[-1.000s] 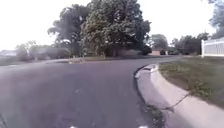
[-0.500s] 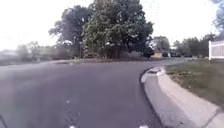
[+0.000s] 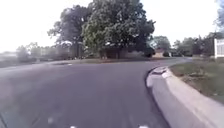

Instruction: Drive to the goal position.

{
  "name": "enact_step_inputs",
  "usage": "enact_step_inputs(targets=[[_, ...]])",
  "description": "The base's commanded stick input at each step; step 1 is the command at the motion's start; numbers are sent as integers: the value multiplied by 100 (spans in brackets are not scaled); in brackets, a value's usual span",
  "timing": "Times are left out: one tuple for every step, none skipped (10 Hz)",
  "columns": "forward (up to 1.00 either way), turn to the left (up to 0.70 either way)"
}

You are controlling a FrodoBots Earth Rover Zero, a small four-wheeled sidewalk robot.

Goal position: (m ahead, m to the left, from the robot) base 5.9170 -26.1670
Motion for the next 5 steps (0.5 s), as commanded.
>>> enact_step_inputs(targets=[[100,0],[100,0],[100,0],[100,0],[100,0]])
